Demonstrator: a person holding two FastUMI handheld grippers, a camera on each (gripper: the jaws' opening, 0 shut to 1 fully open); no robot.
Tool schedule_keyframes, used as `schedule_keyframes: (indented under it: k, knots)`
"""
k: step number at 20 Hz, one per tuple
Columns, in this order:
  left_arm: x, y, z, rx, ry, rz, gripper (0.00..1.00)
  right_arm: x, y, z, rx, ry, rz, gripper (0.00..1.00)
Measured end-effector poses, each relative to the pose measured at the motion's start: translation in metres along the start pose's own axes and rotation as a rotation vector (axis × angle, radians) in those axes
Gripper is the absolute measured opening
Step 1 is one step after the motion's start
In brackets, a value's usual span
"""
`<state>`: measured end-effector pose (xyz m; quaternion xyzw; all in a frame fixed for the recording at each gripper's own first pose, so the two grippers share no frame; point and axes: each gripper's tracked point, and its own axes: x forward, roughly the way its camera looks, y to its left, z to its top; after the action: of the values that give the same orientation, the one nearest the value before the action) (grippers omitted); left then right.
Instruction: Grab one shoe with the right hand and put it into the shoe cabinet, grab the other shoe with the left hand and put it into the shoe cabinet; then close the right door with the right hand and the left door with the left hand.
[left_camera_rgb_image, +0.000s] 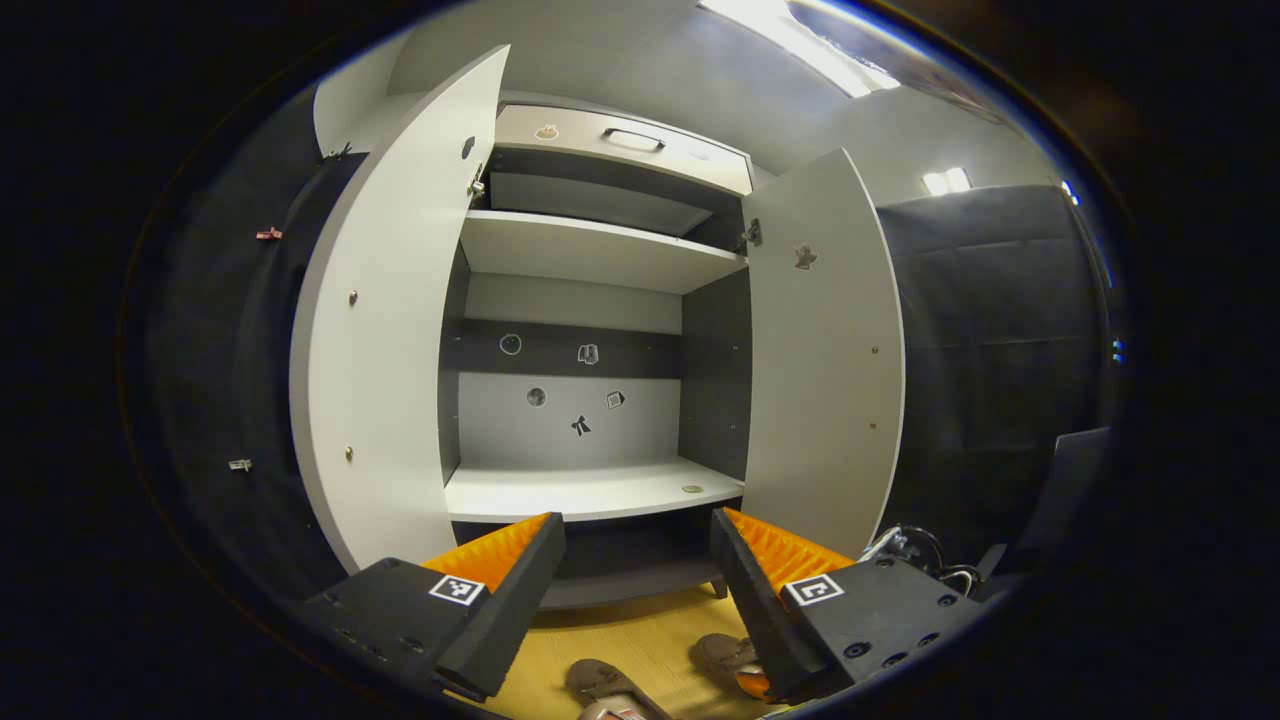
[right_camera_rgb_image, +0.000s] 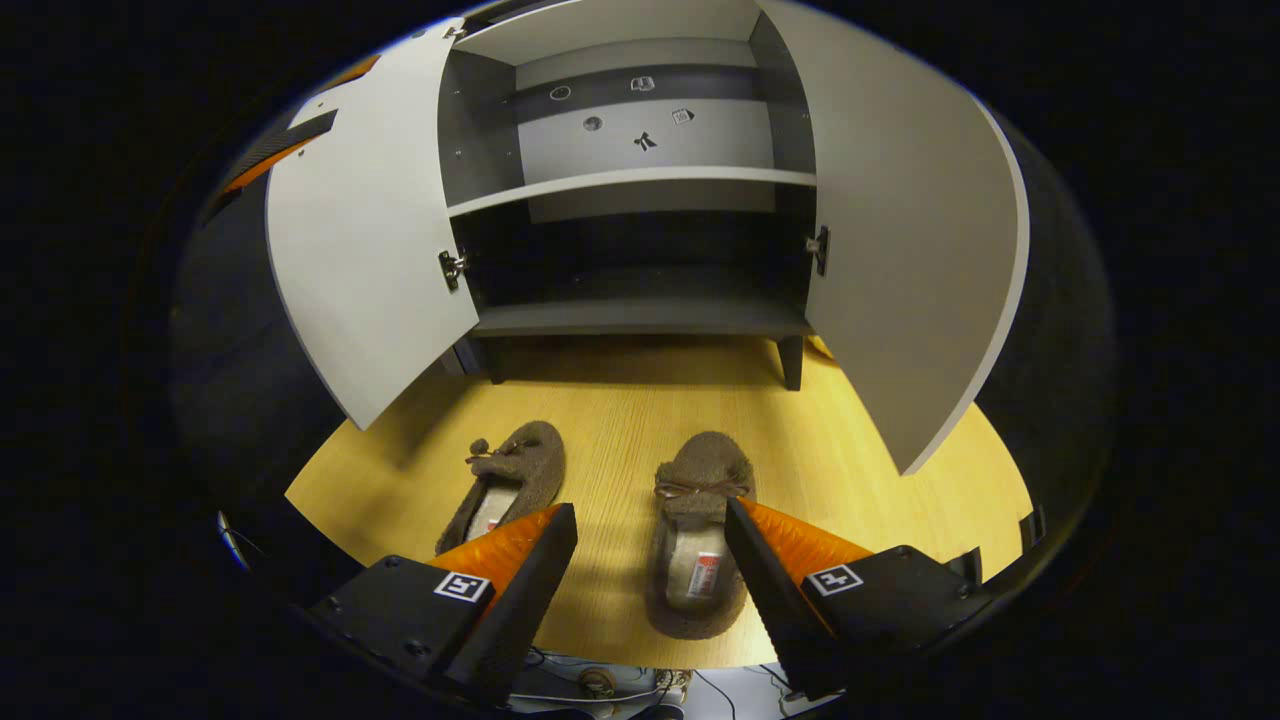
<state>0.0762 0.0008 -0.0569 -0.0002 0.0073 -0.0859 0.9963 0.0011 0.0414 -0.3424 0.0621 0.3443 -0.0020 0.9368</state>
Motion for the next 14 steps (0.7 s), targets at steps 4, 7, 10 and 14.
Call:
schedule_keyframes:
  k: [4, 7, 10, 14]
  knots:
    - [0.005, 0.000, -0.003, -0.011, -0.005, 0.000, 0.93, 0.028, -0.001, -0.039, -0.005, 0.083, 0.004, 0.99]
    - [0.008, 0.006, -0.011, -0.002, 0.011, 0.024, 0.93, 0.050, -0.004, -0.053, 0.035, 0.101, 0.002, 0.94]
    - [0.012, 0.013, -0.023, -0.009, 0.039, 0.039, 0.93, 0.071, -0.003, -0.051, 0.026, 0.086, 0.006, 0.78]
    - [0.016, 0.022, -0.033, -0.020, 0.068, 0.063, 0.93, 0.099, -0.002, -0.051, 0.007, 0.093, 0.010, 0.73]
